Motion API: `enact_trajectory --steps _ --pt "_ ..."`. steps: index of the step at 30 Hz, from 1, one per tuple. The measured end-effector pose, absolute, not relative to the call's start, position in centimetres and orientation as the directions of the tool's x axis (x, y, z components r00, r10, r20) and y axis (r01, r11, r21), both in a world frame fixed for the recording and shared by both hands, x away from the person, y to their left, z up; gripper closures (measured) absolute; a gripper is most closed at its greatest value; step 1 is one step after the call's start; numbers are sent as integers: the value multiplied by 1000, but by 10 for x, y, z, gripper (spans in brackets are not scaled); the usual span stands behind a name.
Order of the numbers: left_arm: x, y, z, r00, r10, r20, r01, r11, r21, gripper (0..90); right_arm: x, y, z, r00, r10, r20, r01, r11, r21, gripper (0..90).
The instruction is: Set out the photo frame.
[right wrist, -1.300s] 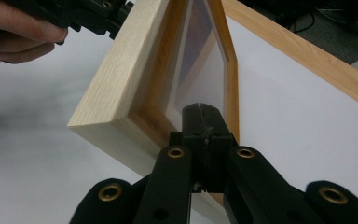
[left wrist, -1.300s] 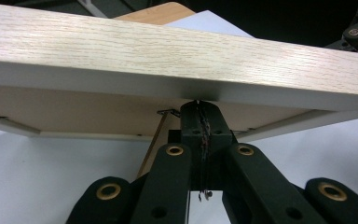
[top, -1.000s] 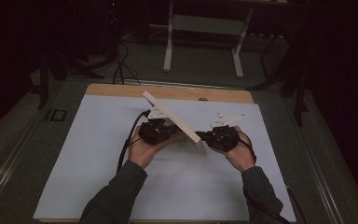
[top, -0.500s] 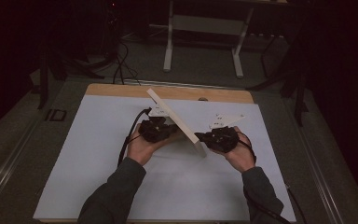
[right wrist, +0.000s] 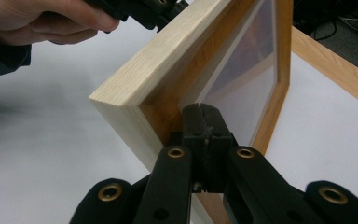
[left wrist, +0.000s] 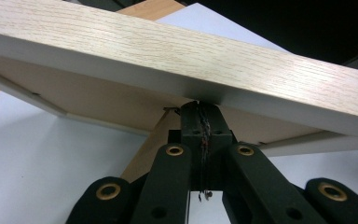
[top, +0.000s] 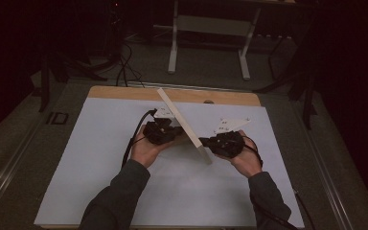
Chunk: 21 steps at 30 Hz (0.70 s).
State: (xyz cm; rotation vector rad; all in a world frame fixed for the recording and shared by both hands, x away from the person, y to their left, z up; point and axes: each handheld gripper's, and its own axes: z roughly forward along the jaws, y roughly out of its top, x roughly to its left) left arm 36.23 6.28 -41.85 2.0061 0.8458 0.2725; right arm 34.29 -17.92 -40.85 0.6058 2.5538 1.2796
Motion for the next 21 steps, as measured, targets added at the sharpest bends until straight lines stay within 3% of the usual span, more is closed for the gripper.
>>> enact_trajectory --steps 21 --pt "362 59 -413 782 613 -112 443 -420 792 900 340 -171 -409 -906 423 -9 242 534 810 900"
